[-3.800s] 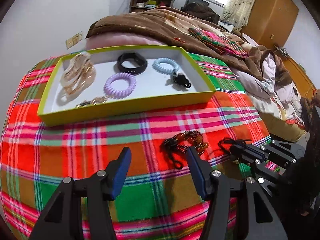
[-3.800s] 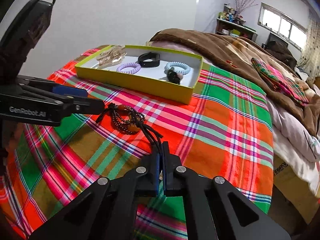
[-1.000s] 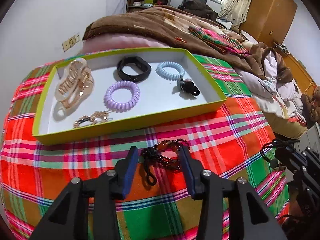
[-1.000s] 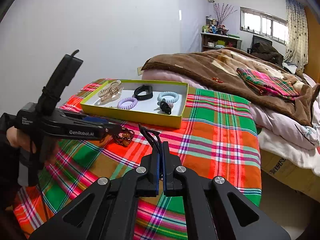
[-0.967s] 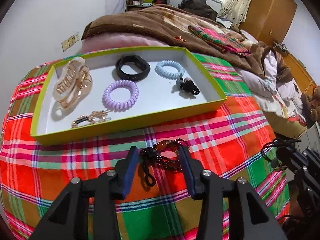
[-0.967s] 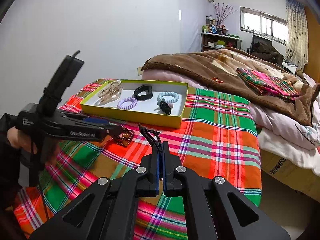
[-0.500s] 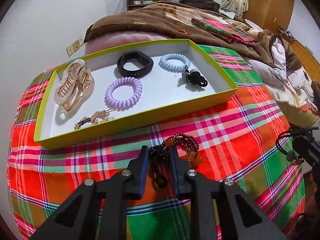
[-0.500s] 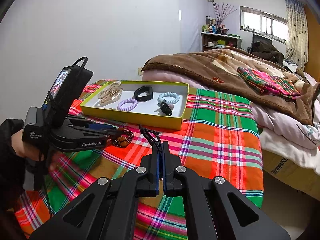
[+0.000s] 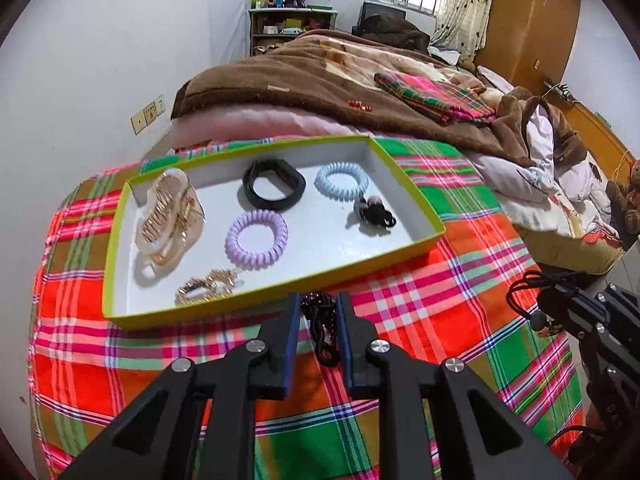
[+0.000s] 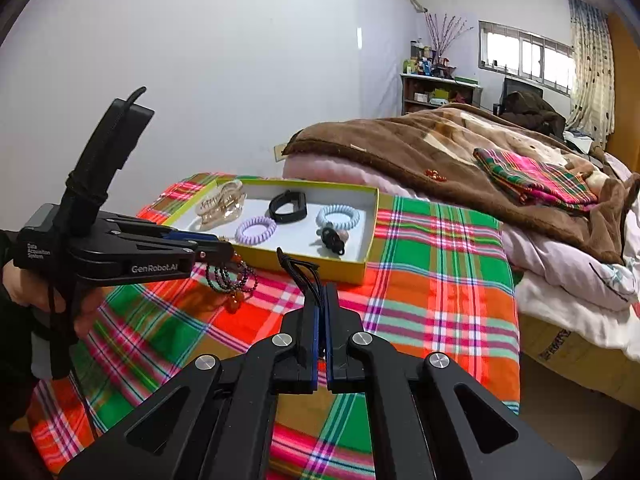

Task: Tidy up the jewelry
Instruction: 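Carry amber bracelet with left tool while right tool carries dark bracelet over box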

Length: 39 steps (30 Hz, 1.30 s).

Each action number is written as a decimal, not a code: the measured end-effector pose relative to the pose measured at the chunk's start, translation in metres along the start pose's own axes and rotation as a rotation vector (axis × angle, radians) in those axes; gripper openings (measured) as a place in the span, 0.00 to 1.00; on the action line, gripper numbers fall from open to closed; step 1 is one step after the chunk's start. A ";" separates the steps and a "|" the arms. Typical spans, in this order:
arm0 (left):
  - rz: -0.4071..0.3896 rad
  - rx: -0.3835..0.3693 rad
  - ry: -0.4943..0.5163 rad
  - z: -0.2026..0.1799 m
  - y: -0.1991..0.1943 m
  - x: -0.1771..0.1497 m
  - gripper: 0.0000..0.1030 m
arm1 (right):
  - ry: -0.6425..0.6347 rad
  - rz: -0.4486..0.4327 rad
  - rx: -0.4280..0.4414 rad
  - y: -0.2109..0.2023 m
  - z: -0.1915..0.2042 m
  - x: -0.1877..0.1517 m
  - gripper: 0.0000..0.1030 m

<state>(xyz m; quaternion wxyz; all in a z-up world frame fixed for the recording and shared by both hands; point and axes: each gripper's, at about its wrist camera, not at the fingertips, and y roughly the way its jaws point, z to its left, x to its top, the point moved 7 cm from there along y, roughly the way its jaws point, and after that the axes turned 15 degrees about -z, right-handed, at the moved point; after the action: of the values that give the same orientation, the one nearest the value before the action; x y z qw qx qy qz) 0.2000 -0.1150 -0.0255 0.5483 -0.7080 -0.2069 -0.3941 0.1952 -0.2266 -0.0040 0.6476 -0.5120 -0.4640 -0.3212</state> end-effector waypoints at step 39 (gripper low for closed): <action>-0.010 -0.016 -0.056 0.053 0.061 0.054 0.18 | -0.040 0.120 -0.019 0.127 0.018 0.006 0.01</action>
<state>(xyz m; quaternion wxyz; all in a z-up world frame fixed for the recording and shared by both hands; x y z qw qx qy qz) 0.2946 -0.0919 -0.0249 0.5346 -0.7221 -0.2227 -0.3785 0.3060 -0.1748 -0.0442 0.6515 -0.5513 -0.4421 -0.2758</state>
